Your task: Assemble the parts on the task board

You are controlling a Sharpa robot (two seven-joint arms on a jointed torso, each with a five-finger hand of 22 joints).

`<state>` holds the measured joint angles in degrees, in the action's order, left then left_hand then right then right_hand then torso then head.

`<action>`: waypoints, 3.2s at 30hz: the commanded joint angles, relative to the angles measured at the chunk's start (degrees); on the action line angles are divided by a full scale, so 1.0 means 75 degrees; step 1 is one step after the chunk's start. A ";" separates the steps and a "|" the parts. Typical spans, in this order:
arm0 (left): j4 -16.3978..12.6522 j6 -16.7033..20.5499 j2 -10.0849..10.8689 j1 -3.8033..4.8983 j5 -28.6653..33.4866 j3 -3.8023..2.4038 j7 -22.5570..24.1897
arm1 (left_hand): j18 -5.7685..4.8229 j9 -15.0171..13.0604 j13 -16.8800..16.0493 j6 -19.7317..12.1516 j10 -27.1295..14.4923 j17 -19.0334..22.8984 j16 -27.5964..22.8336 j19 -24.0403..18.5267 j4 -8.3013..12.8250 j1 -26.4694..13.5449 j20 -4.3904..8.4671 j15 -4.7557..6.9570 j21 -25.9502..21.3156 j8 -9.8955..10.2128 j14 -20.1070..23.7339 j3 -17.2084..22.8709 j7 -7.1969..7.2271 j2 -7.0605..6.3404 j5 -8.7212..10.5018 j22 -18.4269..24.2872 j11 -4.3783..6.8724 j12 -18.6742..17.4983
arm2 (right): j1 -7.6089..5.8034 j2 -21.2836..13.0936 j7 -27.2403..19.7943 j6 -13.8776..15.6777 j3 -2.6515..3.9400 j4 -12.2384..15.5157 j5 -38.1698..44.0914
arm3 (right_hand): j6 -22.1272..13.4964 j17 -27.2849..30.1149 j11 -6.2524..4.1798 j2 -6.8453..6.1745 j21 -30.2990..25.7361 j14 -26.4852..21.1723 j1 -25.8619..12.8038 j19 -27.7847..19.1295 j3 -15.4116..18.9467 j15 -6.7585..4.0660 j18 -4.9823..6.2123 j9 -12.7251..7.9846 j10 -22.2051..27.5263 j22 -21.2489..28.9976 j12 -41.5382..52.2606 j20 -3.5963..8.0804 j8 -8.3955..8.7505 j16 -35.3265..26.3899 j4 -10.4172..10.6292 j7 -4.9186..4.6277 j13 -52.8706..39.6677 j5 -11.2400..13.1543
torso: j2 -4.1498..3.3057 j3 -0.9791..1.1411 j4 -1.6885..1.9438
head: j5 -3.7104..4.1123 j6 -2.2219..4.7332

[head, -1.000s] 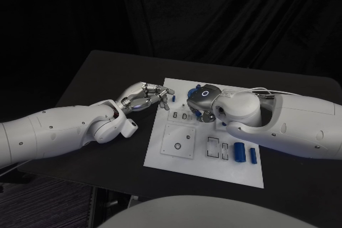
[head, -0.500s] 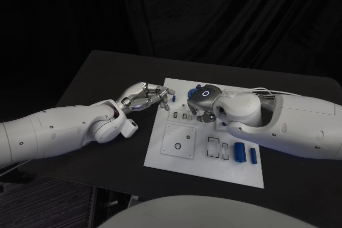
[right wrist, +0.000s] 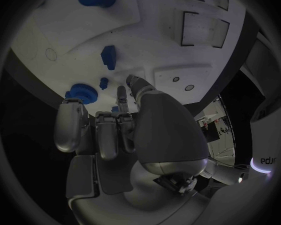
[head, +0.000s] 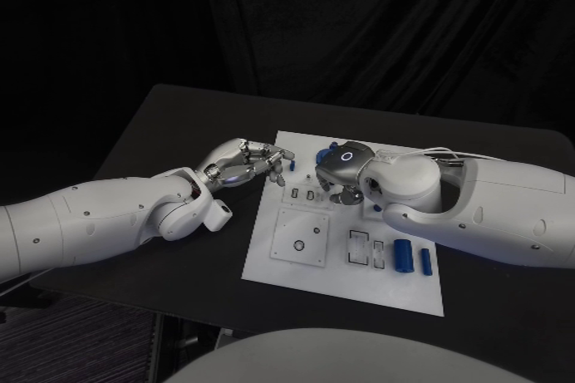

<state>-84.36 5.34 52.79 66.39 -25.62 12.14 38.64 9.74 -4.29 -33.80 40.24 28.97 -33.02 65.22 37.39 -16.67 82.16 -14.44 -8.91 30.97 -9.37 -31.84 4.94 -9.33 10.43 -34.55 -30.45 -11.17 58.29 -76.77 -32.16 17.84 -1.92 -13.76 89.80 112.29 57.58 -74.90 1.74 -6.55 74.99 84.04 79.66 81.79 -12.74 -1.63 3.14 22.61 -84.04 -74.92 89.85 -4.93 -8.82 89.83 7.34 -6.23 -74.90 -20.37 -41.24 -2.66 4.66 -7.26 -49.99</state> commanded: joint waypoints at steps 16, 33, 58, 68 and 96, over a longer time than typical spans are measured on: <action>-0.0126 -0.0015 0.0178 -0.0022 0.0010 -0.0006 0.0127 | -0.0010 0.0010 -0.0031 -0.0050 -0.0067 -0.0026 -0.0042 -0.0080 0.0009 0.0016 -0.0006 -0.0001 0.0033 0.0050 0.0039 0.0058 0.0000 -0.0062 -0.0028 -0.0017 -0.0016 -0.0064 | -0.0507 -0.1510 -0.0532 0.2271 0.0032 0.0973 -0.1206 | -0.0433 -0.2013 0.0100 0.0000 0.0766 0.0795 -0.0620 0.0437 0.0399 0.0069 -0.0127 -0.0257 -0.0794 -0.1627 0.0020 -0.0012 0.0497 0.0022 0.0563 -0.0096 -0.2013 0.0854 | 0.0008 0.0005 -0.0008 | 0.0117 -0.0002; -0.0125 -0.0059 0.0182 -0.0032 0.0010 -0.0005 0.0105 | -0.0009 0.0007 -0.0051 -0.0040 -0.0060 -0.0039 -0.0039 -0.0080 0.0014 0.0026 -0.0006 0.0000 0.0040 0.0045 0.0035 0.0078 0.0002 -0.0066 -0.0041 -0.0025 -0.0014 -0.0065 | -0.0303 -0.2015 -0.0285 0.1533 -0.0015 0.1043 -0.1508 | -0.0454 -0.2013 0.0184 0.0035 0.0695 0.0795 -0.0329 0.0384 0.0389 0.0150 -0.0105 -0.0418 -0.0794 -0.1598 0.0020 -0.0092 0.0603 0.0022 0.0514 -0.0165 -0.2013 0.0664 | -0.0007 0.0008 -0.0009 | 0.0284 -0.0002; -0.0125 -0.0091 0.0186 -0.0044 0.0010 -0.0005 0.0078 | -0.0006 0.0004 -0.0098 -0.0041 -0.0058 -0.0067 -0.0042 -0.0090 0.0028 0.0067 -0.0004 0.0005 0.0056 0.0046 0.0035 0.0137 0.0000 -0.0090 -0.0069 -0.0046 -0.0008 -0.0081 | 0.0268 -0.1538 0.0171 0.1462 -0.0023 0.0311 -0.1514 | -0.0157 -0.2013 0.0166 0.0122 0.0563 0.0795 -0.0640 0.0299 0.0541 0.0148 -0.0068 -0.0451 -0.0794 -0.1553 0.0020 -0.0112 0.0509 0.0022 0.0762 -0.0126 -0.2013 0.0760 | -0.0005 0.0003 0.0003 | 0.0337 -0.0002; -0.0116 -0.0102 0.0178 -0.0051 0.0010 -0.0005 0.0081 | -0.0005 0.0003 -0.0106 -0.0041 -0.0059 -0.0071 -0.0043 -0.0093 0.0031 0.0077 -0.0004 0.0006 0.0059 0.0047 0.0037 0.0150 -0.0001 -0.0095 -0.0074 -0.0049 -0.0007 -0.0085 | 0.0564 -0.1263 -0.0057 0.1868 -0.0021 -0.0079 -0.1514 | 0.0227 -0.2013 0.0035 0.0211 0.0479 0.0795 -0.0576 0.0241 0.0535 0.0044 -0.0045 -0.0284 -0.0794 -0.1524 0.0020 -0.0030 0.0294 0.0022 0.0677 0.0031 -0.2013 0.0466 | 0.0004 0.0002 0.0000 | 0.0319 -0.0002; -0.0110 -0.0108 0.0219 -0.0110 0.0010 -0.0005 0.0010 | -0.0005 0.0004 -0.0149 -0.0056 -0.0067 -0.0095 -0.0057 -0.0114 0.0037 0.0121 -0.0001 0.0008 0.0071 0.0056 0.0050 0.0221 -0.0008 -0.0116 -0.0090 -0.0070 -0.0006 -0.0113 | 0.0717 -0.1270 -0.0432 0.2628 -0.0020 -0.0107 -0.1949 | -0.0146 -0.2013 -0.0074 0.0077 0.0271 0.0795 -0.0567 0.0087 0.0258 -0.0060 -0.0001 0.1029 -0.0794 -0.1456 0.0020 0.0096 -0.0406 0.0022 0.0284 0.0138 -0.2013 -0.0385 | -0.0003 0.0005 -0.0015 | 0.0317 -0.0002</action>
<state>-85.02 5.09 54.47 65.65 -25.63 12.15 38.37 9.74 -4.25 -34.87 40.24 28.76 -33.68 64.99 36.98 -16.28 82.70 -14.44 -8.91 31.18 -9.15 -31.85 6.28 -9.33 9.89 -34.99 -30.90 -11.38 57.63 -71.54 -41.57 13.54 18.37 -13.91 88.85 98.43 56.83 -74.90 0.72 -5.76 77.35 83.98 75.81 82.88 -11.07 -2.38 3.13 30.23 -84.04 -74.93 89.85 -4.23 -11.98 89.83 9.32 -5.14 -74.92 -23.68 -41.28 -2.61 4.65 -4.83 -49.99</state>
